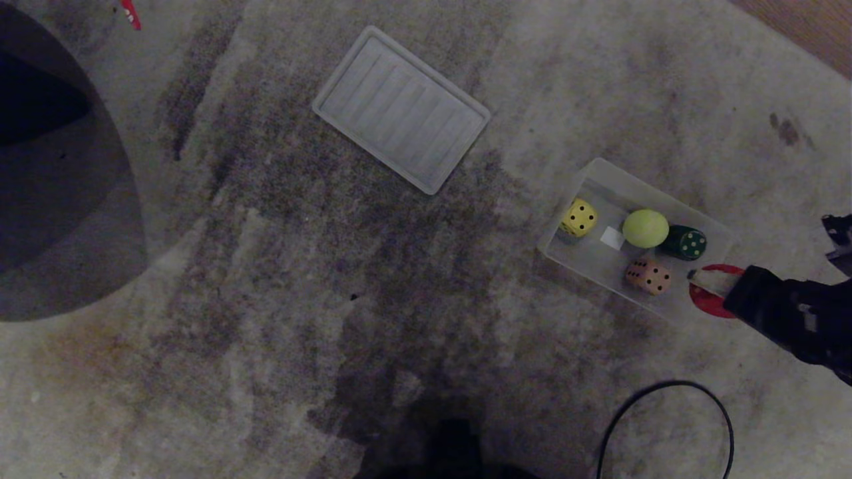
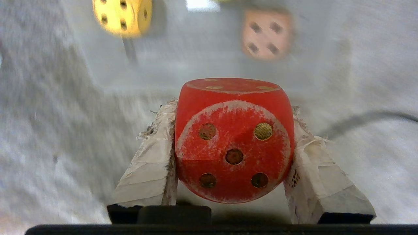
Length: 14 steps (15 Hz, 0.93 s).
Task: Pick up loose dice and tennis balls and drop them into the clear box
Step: Put the toys in the box
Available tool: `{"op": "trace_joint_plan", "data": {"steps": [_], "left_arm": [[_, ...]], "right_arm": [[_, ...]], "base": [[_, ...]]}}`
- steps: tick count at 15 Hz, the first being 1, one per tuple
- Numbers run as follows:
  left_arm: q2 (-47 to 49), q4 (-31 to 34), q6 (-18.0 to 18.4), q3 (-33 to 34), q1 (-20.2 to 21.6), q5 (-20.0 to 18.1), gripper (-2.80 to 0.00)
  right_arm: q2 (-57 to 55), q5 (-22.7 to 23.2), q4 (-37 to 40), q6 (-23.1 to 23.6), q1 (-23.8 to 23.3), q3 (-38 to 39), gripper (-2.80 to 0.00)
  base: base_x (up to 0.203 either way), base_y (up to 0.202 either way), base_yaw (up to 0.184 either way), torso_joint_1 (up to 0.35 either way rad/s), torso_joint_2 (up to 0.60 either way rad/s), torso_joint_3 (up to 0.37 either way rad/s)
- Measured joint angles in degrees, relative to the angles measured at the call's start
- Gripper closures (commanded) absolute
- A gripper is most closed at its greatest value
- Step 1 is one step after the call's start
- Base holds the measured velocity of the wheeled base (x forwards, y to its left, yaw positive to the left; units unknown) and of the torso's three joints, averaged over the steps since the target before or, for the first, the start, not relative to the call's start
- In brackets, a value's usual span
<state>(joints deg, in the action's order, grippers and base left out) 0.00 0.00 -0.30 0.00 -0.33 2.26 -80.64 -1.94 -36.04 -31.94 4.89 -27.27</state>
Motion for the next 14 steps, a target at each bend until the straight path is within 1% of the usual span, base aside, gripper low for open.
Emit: {"op": "trace_joint_plan", "data": {"steps": [2, 4, 5, 8, 9, 14], "left_arm": [[0.0, 0.0, 0.0, 0.0, 0.0, 0.0, 0.0], [0.0, 0.0, 0.0, 0.0, 0.0, 0.0, 0.0], [0.0, 0.0, 0.0, 0.0, 0.0, 0.0, 0.0], [0.0, 0.0, 0.0, 0.0, 0.0, 0.0, 0.0], [0.0, 0.0, 0.0, 0.0, 0.0, 0.1, 0.0], [0.0, 0.0, 0.0, 0.0, 0.0, 0.0, 0.0]], "right_arm": [[-8.5, -0.7, -10.4, -0.8, 1.8, -1.0, 0.0], [-15.1, -0.7, -19.0, -1.1, 3.4, -2.7, 0.0], [-18.2, -0.7, -22.1, -1.2, 4.0, -3.8, 0.0], [-25.3, -0.8, -28.1, -1.1, 4.6, -5.0, 0.0], [-26.8, -0.8, -29.0, -1.1, 4.6, -5.1, -2.8], [-28.8, -0.9, -29.3, -0.2, 4.4, -4.3, -2.8]], "base": [[0.0, 0.0, 0.0, 0.0, 0.0, 0.0], [0.0, 0.0, 0.0, 0.0, 0.0, 0.0], [0.0, 0.0, 0.0, 0.0, 0.0, 0.0], [0.0, 0.0, 0.0, 0.0, 0.0, 0.0], [0.0, 0.0, 0.0, 0.0, 0.0, 0.0], [0.0, 0.0, 0.0, 0.0, 0.0, 0.0]]}}
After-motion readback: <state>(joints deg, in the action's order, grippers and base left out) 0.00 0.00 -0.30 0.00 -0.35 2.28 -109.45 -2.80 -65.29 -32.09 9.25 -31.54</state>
